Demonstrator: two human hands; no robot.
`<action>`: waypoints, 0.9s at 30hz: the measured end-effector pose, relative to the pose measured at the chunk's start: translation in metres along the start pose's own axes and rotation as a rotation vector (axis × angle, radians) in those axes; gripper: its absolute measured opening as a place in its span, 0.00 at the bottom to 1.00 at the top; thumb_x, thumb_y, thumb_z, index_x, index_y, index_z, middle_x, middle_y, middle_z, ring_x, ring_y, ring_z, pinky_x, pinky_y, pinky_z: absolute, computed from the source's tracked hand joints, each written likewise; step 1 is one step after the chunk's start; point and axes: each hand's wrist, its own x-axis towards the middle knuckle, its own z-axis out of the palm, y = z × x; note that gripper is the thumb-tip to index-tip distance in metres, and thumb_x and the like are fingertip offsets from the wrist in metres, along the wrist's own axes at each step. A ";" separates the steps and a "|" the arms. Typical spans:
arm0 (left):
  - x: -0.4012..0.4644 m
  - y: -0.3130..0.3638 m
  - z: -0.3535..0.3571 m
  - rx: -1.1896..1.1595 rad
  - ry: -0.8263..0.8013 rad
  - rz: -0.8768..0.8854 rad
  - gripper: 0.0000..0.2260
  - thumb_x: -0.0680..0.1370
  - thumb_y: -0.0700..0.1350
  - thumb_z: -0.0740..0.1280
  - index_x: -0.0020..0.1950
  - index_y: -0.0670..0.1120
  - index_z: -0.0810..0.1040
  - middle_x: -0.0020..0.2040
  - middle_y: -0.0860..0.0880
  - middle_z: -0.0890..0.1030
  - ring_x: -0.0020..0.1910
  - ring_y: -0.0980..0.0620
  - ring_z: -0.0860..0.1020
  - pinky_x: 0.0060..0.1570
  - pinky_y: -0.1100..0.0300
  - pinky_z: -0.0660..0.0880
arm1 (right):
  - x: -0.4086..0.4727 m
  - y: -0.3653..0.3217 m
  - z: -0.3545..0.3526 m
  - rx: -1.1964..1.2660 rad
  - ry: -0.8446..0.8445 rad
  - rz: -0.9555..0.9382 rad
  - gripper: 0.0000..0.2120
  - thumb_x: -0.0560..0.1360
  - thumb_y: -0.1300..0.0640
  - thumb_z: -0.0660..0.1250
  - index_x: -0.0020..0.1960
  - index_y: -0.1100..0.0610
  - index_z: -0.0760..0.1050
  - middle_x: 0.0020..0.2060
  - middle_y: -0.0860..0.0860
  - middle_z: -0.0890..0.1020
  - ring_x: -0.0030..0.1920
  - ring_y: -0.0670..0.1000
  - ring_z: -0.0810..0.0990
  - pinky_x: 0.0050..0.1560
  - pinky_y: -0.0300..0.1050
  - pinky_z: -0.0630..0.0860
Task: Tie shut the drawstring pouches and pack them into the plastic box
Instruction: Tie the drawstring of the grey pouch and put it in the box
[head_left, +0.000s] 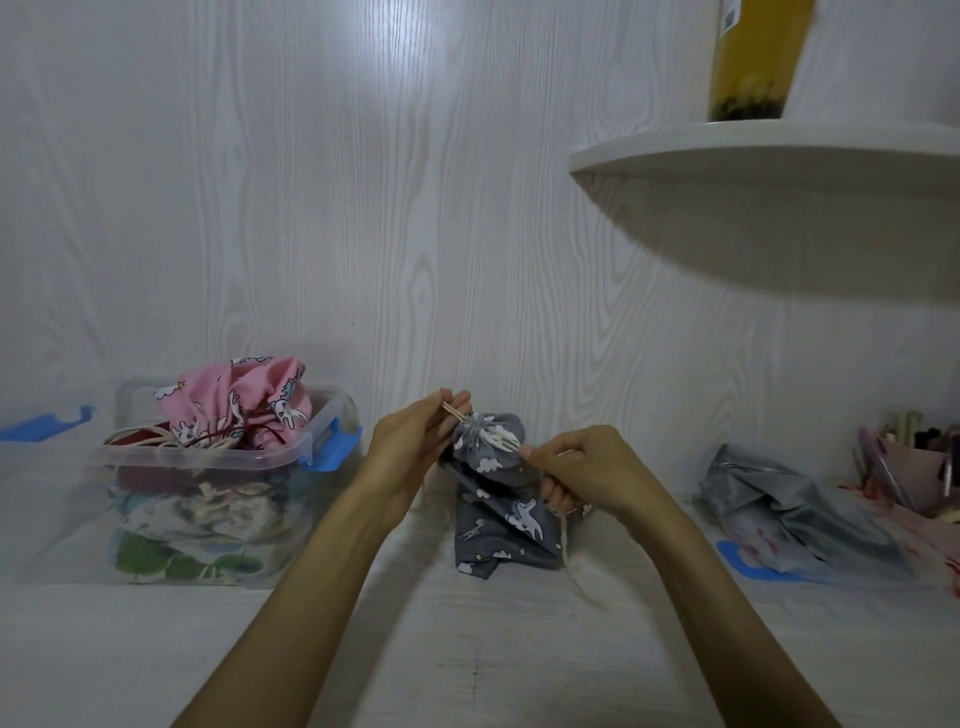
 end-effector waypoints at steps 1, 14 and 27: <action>0.000 0.001 0.000 -0.010 -0.010 -0.006 0.08 0.82 0.41 0.58 0.58 0.42 0.74 0.53 0.48 0.82 0.51 0.56 0.80 0.49 0.64 0.75 | 0.001 0.002 -0.003 -0.021 0.009 -0.009 0.10 0.73 0.53 0.71 0.39 0.59 0.82 0.24 0.51 0.79 0.23 0.45 0.76 0.27 0.33 0.72; -0.002 0.007 -0.001 0.455 -0.200 -0.060 0.09 0.82 0.47 0.59 0.53 0.48 0.77 0.50 0.55 0.85 0.50 0.60 0.82 0.45 0.65 0.74 | 0.004 0.010 0.009 -0.282 -0.265 0.064 0.11 0.73 0.52 0.71 0.39 0.59 0.83 0.23 0.47 0.79 0.21 0.41 0.73 0.24 0.30 0.68; -0.018 -0.007 0.013 1.060 -0.740 -0.123 0.09 0.78 0.43 0.67 0.55 0.44 0.83 0.42 0.52 0.83 0.38 0.61 0.77 0.43 0.69 0.70 | -0.019 -0.014 -0.056 -0.143 -0.262 0.068 0.17 0.70 0.42 0.66 0.29 0.52 0.75 0.25 0.46 0.73 0.29 0.44 0.69 0.39 0.39 0.66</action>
